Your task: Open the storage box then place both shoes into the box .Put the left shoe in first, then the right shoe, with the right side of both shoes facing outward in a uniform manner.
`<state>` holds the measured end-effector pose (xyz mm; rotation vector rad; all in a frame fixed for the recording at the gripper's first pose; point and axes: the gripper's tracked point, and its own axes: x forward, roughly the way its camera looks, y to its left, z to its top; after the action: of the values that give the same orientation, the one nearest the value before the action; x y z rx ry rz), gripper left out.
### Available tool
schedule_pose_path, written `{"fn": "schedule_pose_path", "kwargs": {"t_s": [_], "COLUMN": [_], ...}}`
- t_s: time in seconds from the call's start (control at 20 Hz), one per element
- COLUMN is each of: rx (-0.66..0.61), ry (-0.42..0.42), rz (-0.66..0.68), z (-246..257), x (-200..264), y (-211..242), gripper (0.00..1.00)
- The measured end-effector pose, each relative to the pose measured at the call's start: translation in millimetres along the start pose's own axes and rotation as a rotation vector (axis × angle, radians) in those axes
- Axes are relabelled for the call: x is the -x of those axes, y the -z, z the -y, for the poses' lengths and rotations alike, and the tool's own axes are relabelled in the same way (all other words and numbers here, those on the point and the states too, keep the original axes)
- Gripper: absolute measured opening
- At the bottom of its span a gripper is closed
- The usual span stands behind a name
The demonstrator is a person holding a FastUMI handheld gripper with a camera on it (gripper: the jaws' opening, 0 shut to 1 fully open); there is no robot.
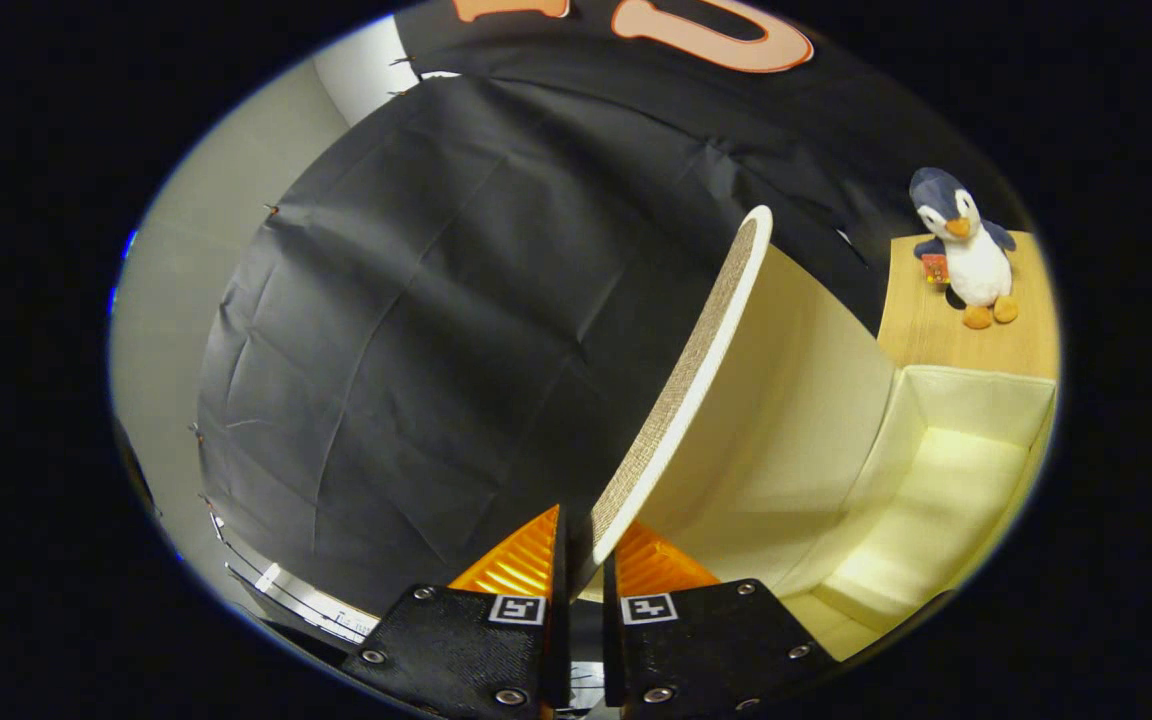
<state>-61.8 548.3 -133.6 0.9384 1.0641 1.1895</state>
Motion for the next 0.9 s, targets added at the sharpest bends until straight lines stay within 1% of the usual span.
{"fn": "schedule_pose_path", "kwargs": {"t_s": [0.05, 0.1, 0.15, 0.2, 0.25, 0.3, 0.35, 0.4, 0.45, 0.5, 0.55, 0.65, 0.75, 0.9], "rx": [0.001, 0.014, 0.025, 0.033, 0.038, 0.053, 0.081, 0.11, 0.134, 0.153, 0.168, 0.199, 0.225, 0.259], "ry": [0.017, 0.052, 0.08, 0.086, 0.087, 0.095, 0.118, 0.146, 0.175, 0.201, 0.225, 0.266, 0.312, 0.42], "rz": [0.015, 0.04, 0.064, 0.072, 0.077, 0.079, 0.086, 0.098, 0.111, 0.124, 0.135, 0.161, 0.193, 0.229], "z": [2.3, 9.5, 14.9, 16.4, 15.5, 15.6, 17.8, 23.7, 27.4, 30.2, 35.5, 47.6, 61.4, 94.8], "x": [-13.1, -20.3, -26.1, -28.4, -30.3, -25.8, -16.1, -5.2, 7.7, 21.1, 33.2, 68.9, 107.3, 171.3], "y": [-5.2, -11.8, -17.7, -20.4, -18.5, -19.6, -21.6, -25.5, -27.1, -29.7, -31.4, -34.0, -33.6, -22.8], "gripper": [0.15, 0.17, 0.23, 0.29, 0.36, 0.39, 0.5, 0.53, 0.6, 0.63, 0.69, 0.79, 0.85, 0.88]}}
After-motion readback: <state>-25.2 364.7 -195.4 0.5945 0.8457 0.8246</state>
